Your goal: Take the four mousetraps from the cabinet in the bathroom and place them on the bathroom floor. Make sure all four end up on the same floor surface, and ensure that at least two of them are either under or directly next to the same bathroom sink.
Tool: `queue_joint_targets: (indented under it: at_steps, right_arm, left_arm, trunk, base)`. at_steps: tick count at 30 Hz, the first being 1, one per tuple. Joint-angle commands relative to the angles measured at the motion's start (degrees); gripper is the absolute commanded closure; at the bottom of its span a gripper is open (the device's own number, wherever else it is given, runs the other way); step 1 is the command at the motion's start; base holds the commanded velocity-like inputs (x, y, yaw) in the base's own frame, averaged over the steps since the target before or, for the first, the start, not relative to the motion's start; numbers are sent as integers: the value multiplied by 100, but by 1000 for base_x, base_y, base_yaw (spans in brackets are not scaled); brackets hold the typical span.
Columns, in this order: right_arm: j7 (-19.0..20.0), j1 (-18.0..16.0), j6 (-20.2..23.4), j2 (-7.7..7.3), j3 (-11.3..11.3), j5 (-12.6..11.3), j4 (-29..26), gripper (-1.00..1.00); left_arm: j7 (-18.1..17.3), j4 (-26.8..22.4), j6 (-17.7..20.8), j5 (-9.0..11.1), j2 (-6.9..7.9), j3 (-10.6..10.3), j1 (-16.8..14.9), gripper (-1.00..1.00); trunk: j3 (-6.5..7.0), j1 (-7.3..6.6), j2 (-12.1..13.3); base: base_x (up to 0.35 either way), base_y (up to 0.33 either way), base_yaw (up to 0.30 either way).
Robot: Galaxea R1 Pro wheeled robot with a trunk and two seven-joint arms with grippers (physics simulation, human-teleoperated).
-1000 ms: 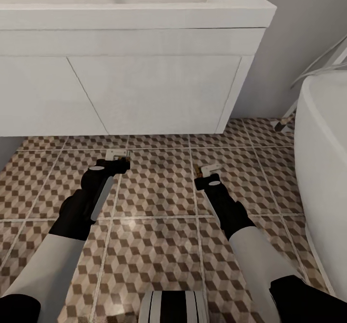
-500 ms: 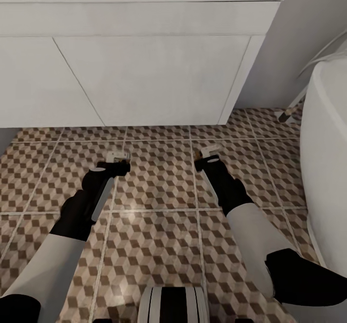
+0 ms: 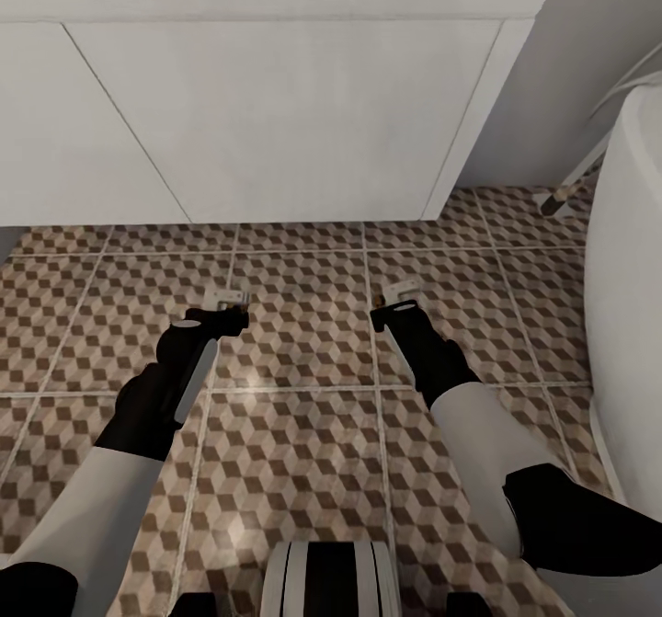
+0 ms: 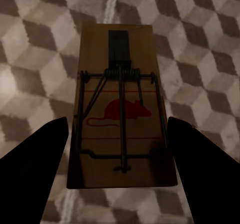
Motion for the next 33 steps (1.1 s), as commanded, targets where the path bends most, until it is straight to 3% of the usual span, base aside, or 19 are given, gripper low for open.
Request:
queue_joint_targets:
  at_steps: [1,13,21,27,33]
  right_arm:
    - [-10,-3,37,0,13,28,-5,100]
    - [-6,-3,13,0,13,28,-5,100]
    - [-1,-3,-734,0,13,28,2,100]
    - [-1,-9,-923,0,18,28,4,100]
    - [9,-7,-1034,0,116,28,4,100]
  left_arm:
    - [63,-4,21,49,7,-17,-1,100]
    - [65,-5,21,49,-10,-25,-4,100]
    - [50,-21,-38,49,-4,-24,-6,100]
    - [38,24,-577,49,-11,-41,-6,100]
    - [36,43,-801,42,-4,-56,-3,100]
  trunk:
    - [-26,1,-3]
    - [-292,32,-19]
    - [-469,53,-30]
    - [-602,68,-38]
    - [-735,84,-46]
  base:
    - [0,0,0]
    - [0,0,0]
    - [0,0,0]
    - [0,0,0]
    - [0,0,0]
